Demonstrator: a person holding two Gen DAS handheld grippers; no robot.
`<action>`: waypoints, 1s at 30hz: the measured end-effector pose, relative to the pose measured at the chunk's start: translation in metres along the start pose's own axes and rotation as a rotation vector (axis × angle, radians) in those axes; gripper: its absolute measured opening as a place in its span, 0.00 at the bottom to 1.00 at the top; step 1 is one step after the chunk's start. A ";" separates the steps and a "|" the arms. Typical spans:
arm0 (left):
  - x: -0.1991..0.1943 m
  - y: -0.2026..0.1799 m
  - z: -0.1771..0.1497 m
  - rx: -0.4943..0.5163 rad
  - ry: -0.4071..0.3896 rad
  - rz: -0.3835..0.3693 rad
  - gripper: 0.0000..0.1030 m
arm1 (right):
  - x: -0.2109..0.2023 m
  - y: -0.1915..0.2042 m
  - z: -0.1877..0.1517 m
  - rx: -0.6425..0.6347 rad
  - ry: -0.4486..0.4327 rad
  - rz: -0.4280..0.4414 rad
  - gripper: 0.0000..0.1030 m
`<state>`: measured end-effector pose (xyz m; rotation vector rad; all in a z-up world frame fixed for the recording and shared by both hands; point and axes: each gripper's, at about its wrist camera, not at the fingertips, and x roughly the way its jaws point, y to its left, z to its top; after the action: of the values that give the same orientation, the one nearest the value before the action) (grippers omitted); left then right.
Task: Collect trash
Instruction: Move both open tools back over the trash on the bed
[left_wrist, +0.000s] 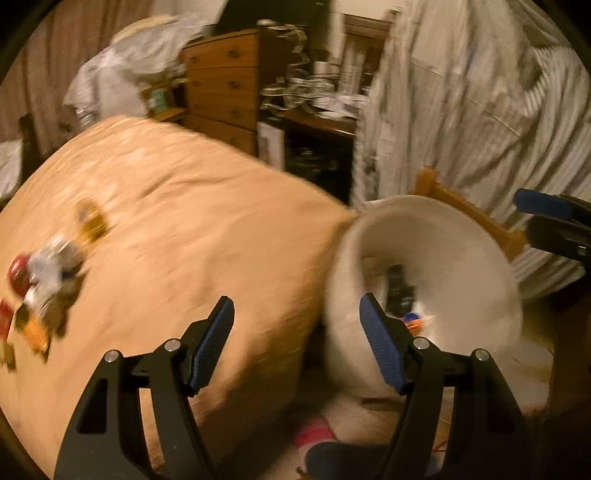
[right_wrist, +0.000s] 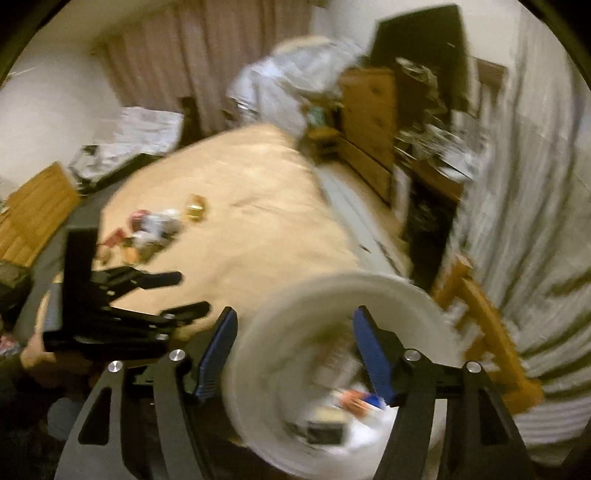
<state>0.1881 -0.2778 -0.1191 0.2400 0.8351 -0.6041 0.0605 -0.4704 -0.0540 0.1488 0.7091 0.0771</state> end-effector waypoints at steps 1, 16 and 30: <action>-0.004 0.016 -0.007 -0.023 -0.002 0.027 0.66 | 0.004 0.012 0.001 -0.014 -0.007 0.018 0.66; -0.071 0.301 -0.132 -0.479 -0.014 0.395 0.65 | 0.137 0.224 0.006 -0.201 0.094 0.292 0.68; -0.071 0.413 -0.146 -0.558 -0.085 0.466 0.74 | 0.318 0.408 0.059 -0.348 0.244 0.445 0.62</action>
<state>0.3036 0.1469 -0.1744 -0.1019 0.7989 0.0647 0.3320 -0.0356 -0.1480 -0.0408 0.8841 0.6496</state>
